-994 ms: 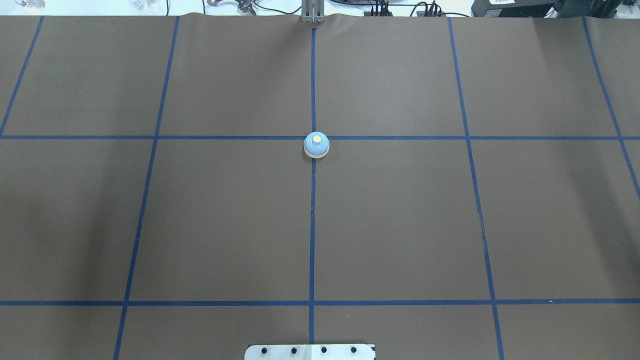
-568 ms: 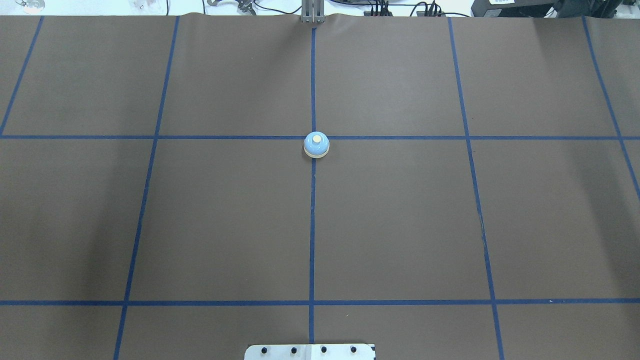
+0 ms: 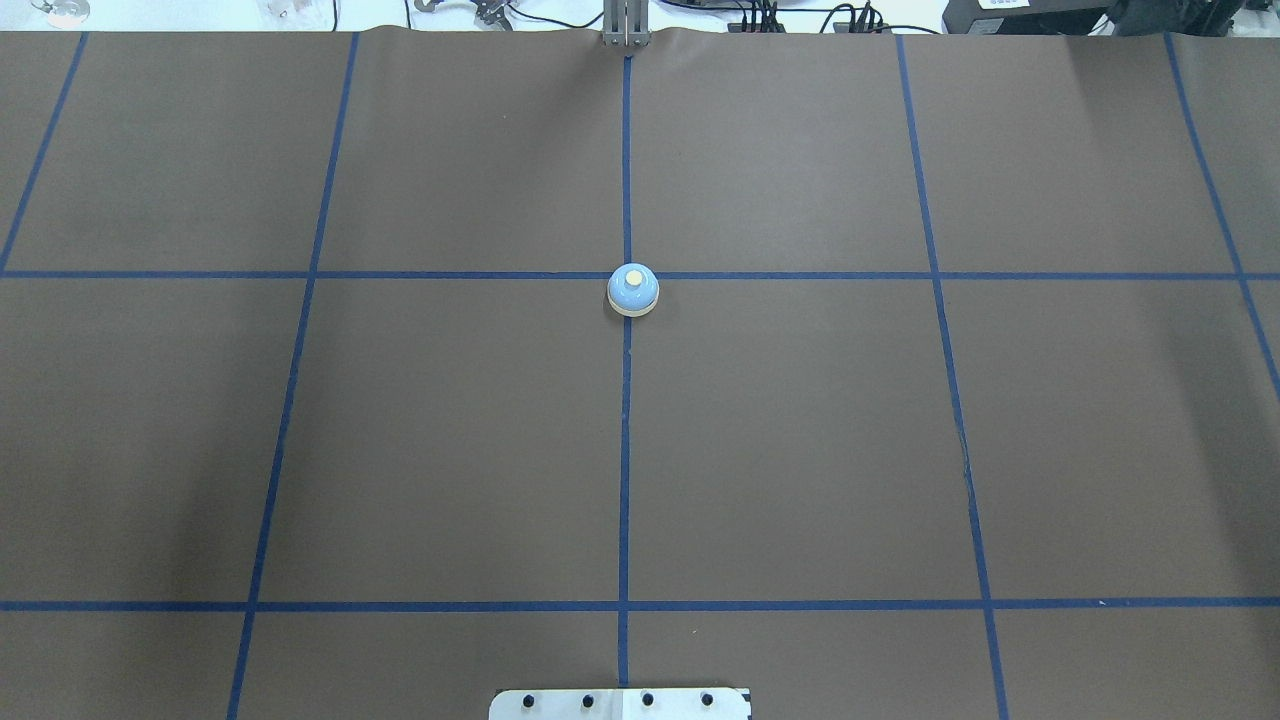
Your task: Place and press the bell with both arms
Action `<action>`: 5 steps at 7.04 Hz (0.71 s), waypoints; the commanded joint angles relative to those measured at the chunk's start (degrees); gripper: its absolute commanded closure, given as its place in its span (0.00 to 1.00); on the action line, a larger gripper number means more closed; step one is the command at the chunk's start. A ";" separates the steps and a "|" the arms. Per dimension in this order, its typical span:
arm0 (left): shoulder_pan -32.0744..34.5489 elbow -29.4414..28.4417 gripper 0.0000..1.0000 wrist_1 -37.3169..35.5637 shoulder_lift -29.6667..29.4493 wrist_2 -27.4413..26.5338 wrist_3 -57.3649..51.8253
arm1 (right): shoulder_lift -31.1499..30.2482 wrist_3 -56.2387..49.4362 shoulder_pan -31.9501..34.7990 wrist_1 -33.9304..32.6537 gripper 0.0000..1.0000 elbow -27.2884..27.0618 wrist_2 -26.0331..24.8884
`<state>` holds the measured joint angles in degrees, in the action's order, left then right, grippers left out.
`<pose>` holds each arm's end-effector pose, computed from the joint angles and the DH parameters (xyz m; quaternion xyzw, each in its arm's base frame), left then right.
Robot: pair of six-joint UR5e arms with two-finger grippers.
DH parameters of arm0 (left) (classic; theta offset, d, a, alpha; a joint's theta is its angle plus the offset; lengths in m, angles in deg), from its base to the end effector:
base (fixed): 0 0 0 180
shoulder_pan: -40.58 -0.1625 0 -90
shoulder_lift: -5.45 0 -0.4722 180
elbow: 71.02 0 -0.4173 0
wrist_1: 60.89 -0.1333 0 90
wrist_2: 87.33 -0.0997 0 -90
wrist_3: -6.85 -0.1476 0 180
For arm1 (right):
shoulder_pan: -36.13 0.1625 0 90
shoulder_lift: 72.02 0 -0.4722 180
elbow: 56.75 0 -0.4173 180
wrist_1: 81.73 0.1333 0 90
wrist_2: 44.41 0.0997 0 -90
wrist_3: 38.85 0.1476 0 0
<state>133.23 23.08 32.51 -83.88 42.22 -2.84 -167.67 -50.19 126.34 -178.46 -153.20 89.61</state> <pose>-0.0635 -0.5212 0.7108 0.0920 0.3297 0.0778 0.9363 0.0324 -0.4589 0.7425 -0.0101 -0.3772 -0.0705 0.9234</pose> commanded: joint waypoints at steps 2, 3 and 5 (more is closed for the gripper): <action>-0.01 -0.85 0.00 -0.06 0.12 2.72 0.11 | 0.73 0.36 0.32 -0.04 0.00 -0.58 0.72; -0.09 -0.76 0.00 -0.06 0.12 2.73 0.29 | 0.81 1.23 0.32 0.05 0.00 -1.10 0.72; -0.09 -0.50 0.00 0.46 0.03 2.73 2.30 | 0.82 1.68 0.32 -0.04 0.00 -1.37 0.72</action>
<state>133.15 22.46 32.62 -83.81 44.88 -1.62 -166.87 -48.77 126.65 -178.47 -154.42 90.33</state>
